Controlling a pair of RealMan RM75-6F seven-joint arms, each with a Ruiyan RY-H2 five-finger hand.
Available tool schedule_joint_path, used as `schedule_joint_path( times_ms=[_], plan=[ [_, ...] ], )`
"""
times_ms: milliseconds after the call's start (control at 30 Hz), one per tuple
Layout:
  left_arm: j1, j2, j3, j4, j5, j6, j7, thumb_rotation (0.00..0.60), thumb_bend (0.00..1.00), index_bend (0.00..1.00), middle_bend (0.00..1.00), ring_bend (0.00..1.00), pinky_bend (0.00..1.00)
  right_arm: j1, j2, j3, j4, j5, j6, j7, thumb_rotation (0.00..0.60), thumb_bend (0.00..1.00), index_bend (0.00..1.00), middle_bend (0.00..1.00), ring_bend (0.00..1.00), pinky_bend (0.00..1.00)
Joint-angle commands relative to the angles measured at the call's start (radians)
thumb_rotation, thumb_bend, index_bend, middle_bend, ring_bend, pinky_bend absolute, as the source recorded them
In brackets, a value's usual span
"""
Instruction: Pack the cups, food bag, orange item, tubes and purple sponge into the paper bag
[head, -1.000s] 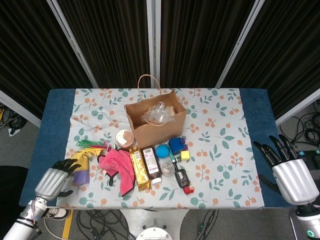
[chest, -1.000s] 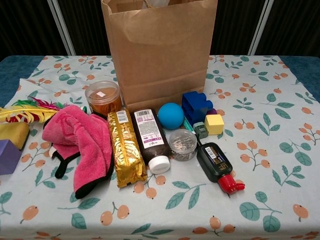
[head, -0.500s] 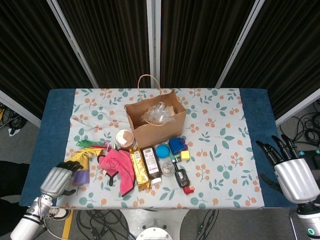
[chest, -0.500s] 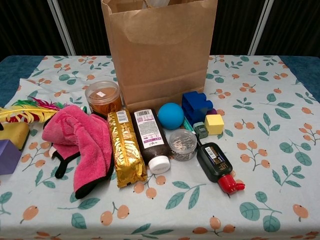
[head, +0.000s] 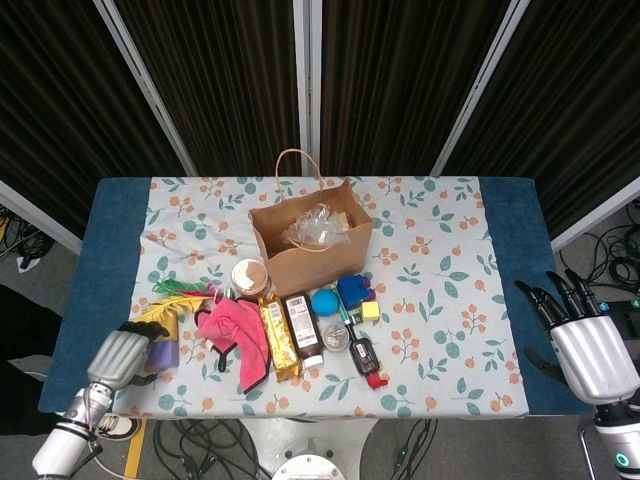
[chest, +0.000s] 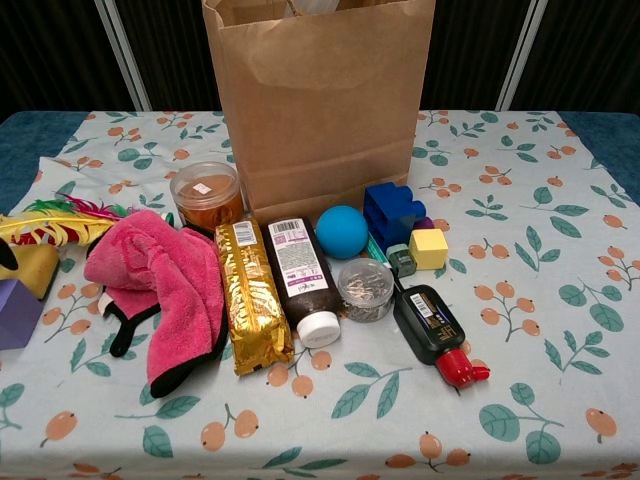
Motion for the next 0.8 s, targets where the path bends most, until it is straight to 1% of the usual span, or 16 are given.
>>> schedule_joint_path(
  times_ms=[33,167,500,800],
  plan=[
    [-0.005,-0.006,-0.002,0.006,-0.001,-0.002,0.001,0.600,0.11,0.38,0.39,0.31,0.31,0.001,-0.001,0.001,0.001,0.003,-0.002,0.002,0.600,0.05,0.10,0.25,0.06,0.00],
    [-0.010,-0.014,-0.007,0.013,-0.008,-0.005,0.001,0.600,0.12,0.40,0.41,0.33,0.32,0.003,-0.002,0.003,0.003,0.008,-0.006,0.005,0.600,0.05,0.10,0.25,0.06,0.00],
    [-0.004,-0.029,-0.003,0.030,0.001,0.021,-0.001,0.600,0.14,0.49,0.51,0.43,0.38,0.002,-0.003,0.003,0.008,0.015,-0.007,0.015,0.600,0.06,0.10,0.25,0.06,0.00],
    [0.005,-0.049,-0.003,0.048,0.011,0.053,-0.004,0.600,0.16,0.51,0.54,0.47,0.41,-0.003,0.000,0.003,0.010,0.015,0.001,0.029,0.600,0.06,0.10,0.25,0.06,0.00]
  ],
)
